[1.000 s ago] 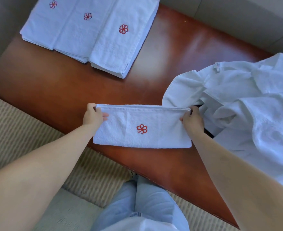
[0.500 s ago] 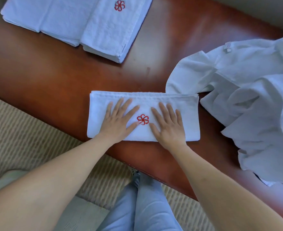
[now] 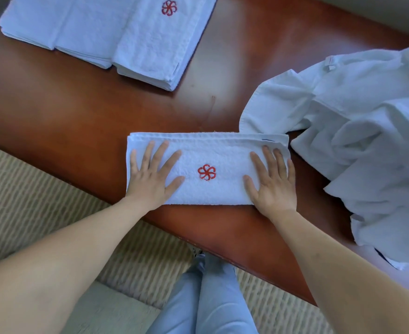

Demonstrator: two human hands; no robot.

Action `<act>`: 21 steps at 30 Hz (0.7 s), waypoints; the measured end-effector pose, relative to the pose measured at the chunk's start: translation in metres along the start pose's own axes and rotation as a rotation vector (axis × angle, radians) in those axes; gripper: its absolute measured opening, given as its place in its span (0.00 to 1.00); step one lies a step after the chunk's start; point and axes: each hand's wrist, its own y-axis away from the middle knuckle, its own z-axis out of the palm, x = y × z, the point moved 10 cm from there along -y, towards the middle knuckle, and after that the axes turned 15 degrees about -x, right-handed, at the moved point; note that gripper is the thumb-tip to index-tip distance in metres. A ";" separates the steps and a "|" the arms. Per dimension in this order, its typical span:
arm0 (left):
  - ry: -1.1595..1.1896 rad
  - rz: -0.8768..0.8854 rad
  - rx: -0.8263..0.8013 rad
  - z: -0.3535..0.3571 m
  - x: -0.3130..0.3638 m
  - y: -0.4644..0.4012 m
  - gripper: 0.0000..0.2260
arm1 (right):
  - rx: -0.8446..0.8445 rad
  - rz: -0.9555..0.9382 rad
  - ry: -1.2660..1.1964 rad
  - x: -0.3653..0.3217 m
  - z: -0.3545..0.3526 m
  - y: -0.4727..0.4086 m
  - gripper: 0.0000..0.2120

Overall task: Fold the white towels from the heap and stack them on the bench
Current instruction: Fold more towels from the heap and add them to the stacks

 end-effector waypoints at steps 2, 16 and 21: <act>-0.024 -0.033 -0.102 0.000 0.000 0.001 0.33 | -0.116 0.005 -0.003 -0.003 -0.001 0.002 0.32; -0.031 0.313 -0.274 -0.086 0.165 -0.035 0.27 | -0.338 0.476 -0.806 0.062 -0.030 0.055 0.32; -0.026 0.385 -0.266 -0.105 0.218 -0.064 0.30 | -0.490 0.679 -1.228 0.074 0.002 0.069 0.26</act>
